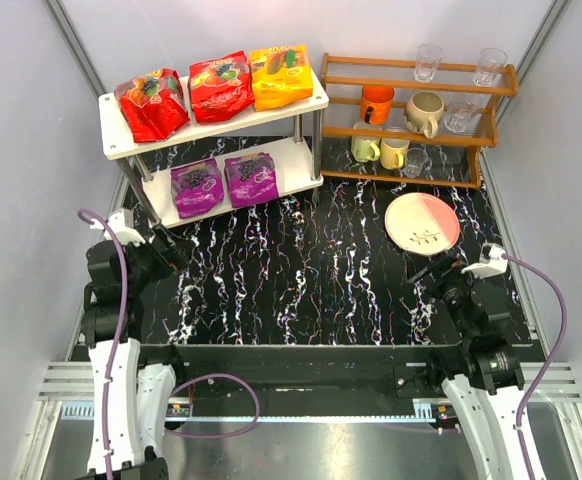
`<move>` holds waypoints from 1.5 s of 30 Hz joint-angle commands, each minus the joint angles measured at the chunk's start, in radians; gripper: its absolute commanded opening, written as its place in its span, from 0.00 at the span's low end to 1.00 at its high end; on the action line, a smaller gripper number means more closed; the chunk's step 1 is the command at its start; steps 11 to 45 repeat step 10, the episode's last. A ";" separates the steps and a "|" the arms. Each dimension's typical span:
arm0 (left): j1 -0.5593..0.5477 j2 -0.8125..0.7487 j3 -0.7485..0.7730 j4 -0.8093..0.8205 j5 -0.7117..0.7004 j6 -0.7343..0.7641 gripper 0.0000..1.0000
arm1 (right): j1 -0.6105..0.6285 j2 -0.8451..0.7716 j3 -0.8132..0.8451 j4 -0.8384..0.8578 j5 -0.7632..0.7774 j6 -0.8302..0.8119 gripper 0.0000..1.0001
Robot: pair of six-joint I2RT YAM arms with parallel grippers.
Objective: Place and organize the candy bags onto the shelf
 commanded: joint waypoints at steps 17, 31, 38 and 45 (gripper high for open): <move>-0.001 -0.027 -0.032 0.080 -0.022 0.012 0.99 | 0.000 0.114 0.012 -0.096 0.062 0.075 1.00; -0.001 -0.027 -0.032 0.080 -0.022 0.012 0.99 | 0.000 0.114 0.012 -0.096 0.062 0.075 1.00; -0.001 -0.027 -0.032 0.080 -0.022 0.012 0.99 | 0.000 0.114 0.012 -0.096 0.062 0.075 1.00; -0.001 -0.027 -0.032 0.080 -0.022 0.012 0.99 | 0.000 0.114 0.012 -0.096 0.062 0.075 1.00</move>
